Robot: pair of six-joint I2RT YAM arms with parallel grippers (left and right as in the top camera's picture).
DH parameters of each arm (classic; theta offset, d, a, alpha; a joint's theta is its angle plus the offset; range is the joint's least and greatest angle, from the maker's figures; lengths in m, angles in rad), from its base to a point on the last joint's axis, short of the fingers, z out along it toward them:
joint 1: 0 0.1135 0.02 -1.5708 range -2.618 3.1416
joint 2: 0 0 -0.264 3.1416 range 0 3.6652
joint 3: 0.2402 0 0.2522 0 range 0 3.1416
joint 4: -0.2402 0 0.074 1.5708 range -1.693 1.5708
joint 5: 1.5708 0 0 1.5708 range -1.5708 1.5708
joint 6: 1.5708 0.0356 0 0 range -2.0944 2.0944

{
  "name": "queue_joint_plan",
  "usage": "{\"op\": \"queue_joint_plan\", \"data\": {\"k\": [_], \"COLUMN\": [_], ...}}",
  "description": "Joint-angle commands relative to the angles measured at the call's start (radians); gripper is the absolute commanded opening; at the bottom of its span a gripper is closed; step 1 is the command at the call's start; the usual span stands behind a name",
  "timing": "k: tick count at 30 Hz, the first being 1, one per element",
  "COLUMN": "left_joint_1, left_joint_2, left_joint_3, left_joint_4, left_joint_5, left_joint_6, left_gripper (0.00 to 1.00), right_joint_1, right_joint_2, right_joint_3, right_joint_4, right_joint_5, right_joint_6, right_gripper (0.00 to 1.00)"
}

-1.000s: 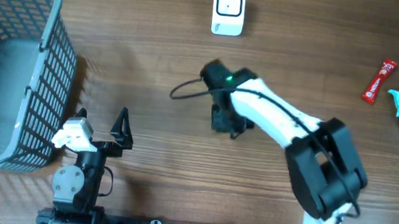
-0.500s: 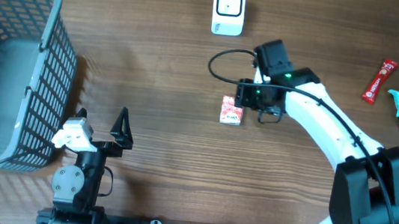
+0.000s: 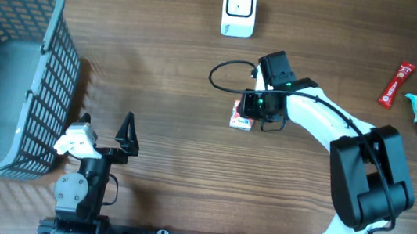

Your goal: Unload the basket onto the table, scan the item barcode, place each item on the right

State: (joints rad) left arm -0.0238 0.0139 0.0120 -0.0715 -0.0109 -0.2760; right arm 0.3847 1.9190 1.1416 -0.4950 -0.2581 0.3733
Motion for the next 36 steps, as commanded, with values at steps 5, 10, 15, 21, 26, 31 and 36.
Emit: {"op": "queue_joint_plan", "data": {"k": [5, 10, 15, 21, 26, 31, 36], "left_joint_1": [0.007, 0.007, 0.007, 0.007, 0.007, 0.007, 0.007], "left_joint_2": [-0.009, -0.009, -0.009, -0.009, -0.009, -0.009, -0.009], "left_joint_3": [-0.006, -0.006, -0.006, -0.006, -0.006, -0.006, -0.006], "left_joint_4": [0.002, 0.002, 0.002, 0.002, 0.002, 0.002, 0.002], "left_joint_5": [-0.012, -0.012, -0.012, -0.012, -0.012, -0.012, -0.012], "left_joint_6": [-0.009, -0.009, -0.009, -0.009, -0.009, -0.009, -0.009], "left_gripper": [1.0, 1.0, 1.0, 1.0, 1.0, 1.0, 1.0], "right_joint_1": [-0.008, -0.064, -0.121, -0.109, -0.109, -0.106, -0.106], "right_joint_2": [0.039, -0.012, 0.005, 0.008, 0.008, 0.008, 0.008], "right_joint_3": [0.026, 0.063, 0.01, 0.01, 0.01, 0.01, 0.01], "right_joint_4": [-0.058, -0.063, 0.016, 0.375, 0.511, 0.251, 0.181], "right_joint_5": [-0.057, -0.738, -1.355, -1.364, -1.339, -0.641, -0.595], "right_joint_6": [-0.011, -0.468, -1.005, -0.611, -0.414, -0.262, -0.247], "right_gripper": [0.09, 0.04, 0.05, 0.04, 0.51, 0.28, 0.64]}}
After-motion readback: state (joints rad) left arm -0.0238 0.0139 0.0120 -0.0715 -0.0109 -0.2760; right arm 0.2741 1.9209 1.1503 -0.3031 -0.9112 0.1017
